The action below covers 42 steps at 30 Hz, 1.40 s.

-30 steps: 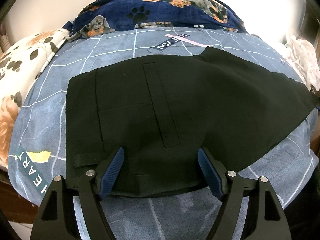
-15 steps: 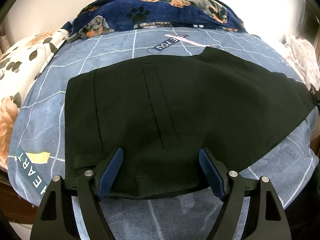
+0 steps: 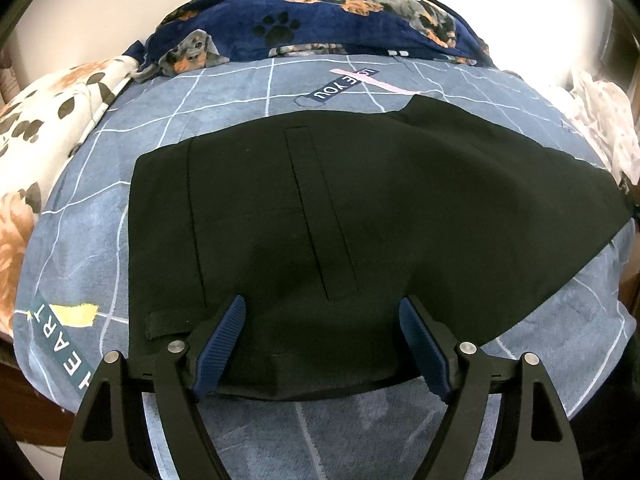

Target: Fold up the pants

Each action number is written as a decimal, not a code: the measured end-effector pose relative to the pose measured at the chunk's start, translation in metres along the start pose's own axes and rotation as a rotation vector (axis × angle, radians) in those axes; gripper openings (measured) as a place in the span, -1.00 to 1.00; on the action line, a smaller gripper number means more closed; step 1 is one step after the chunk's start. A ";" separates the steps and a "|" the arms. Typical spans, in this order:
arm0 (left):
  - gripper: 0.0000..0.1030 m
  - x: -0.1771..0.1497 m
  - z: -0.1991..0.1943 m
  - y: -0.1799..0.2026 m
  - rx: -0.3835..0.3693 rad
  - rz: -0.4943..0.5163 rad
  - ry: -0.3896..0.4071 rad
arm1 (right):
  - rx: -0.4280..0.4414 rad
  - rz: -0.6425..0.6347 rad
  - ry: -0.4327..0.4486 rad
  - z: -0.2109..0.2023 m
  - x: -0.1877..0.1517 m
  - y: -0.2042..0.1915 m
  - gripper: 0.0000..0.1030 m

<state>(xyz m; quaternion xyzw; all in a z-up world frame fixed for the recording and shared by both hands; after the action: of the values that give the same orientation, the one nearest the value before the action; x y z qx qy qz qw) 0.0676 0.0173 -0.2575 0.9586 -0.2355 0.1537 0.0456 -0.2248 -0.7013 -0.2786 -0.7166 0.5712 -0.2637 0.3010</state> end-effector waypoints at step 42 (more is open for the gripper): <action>0.71 0.006 -0.047 -0.015 0.171 -0.130 0.154 | 0.119 -0.016 -0.100 0.030 -0.023 -0.022 -0.78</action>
<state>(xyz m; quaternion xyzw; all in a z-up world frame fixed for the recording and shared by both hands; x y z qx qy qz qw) 0.0666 0.0355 -0.2117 0.9575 -0.1547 0.2432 -0.0085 -0.1932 -0.6711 -0.2838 -0.7143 0.5329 -0.2634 0.3693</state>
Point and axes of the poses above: each gripper's, at about its wrist camera, not at the fingertips, and z roughly the way its jaws point, y to its right, x to its top, the point moved 4 cm from there along z, roughly the way its jaws point, and after that the axes turned 14 degrees about -y, right-handed, at the moved point
